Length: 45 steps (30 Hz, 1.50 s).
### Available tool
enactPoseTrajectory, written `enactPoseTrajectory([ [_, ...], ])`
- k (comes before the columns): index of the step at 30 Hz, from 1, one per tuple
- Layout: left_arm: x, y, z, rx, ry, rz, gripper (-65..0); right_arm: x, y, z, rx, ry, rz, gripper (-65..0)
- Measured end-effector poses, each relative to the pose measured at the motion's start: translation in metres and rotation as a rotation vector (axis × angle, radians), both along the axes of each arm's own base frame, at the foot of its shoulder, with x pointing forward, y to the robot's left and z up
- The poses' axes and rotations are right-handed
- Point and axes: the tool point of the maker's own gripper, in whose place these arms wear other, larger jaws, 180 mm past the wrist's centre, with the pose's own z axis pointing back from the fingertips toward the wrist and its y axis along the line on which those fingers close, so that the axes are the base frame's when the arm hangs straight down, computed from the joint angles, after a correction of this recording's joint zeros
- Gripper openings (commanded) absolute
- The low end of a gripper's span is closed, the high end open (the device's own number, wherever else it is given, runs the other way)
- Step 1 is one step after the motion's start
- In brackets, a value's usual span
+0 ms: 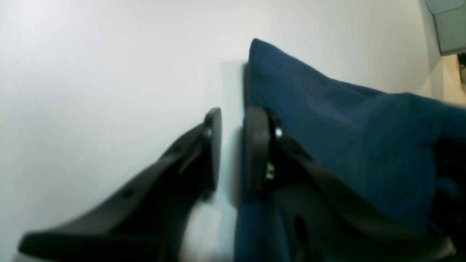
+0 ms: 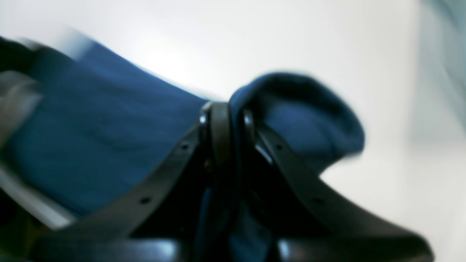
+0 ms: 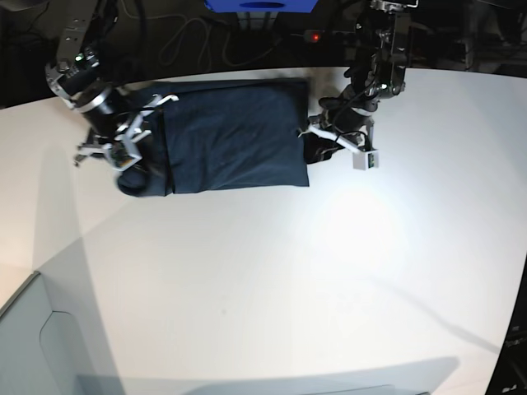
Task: Fold the T-shirt properly
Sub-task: 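Grasp the strip end with the right gripper and fold it over toward the left gripper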
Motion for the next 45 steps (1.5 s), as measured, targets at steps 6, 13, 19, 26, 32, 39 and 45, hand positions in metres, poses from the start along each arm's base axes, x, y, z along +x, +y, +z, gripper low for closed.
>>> enactPoseTrajectory([
  [6, 0.0, 0.001, -0.001, 0.005, 0.003, -0.004, -52.9, -0.022, 0.1, -0.028, -0.048, 0.064, 0.281, -65.0],
  [13, -0.004, 0.001, -0.001, 0.005, 0.008, -0.006, -52.9, -0.016, 0.159, -0.053, -0.016, 0.105, 0.447, -65.0],
  [19, -0.009, 0.002, -0.003, 0.001, 0.013, 0.003, -52.9, 0.0, 0.176, -0.064, 0.027, 0.123, 0.468, -65.0],
  [26, -0.011, 0.004, -0.002, 0.001, 0.012, 0.004, -52.9, 0.004, 0.174, -0.087, 0.004, 0.182, 0.471, -64.9],
  [32, -0.016, 0.006, 0.009, 0.029, 0.003, -0.024, -52.9, 0.007, 0.173, -0.086, 0.0, 0.175, 0.471, -59.4],
  [39, -0.017, 0.033, 0.03, 0.071, -0.045, 0.012, -52.7, 0.001, 0.162, -0.076, -0.013, 0.141, 0.46, -29.6],
  [45, -0.042, 0.101, 0.042, 0.171, -0.037, 0.162, -52.6, 0.008, 0.123, -0.035, -0.013, 0.029, 0.329, -24.2],
])
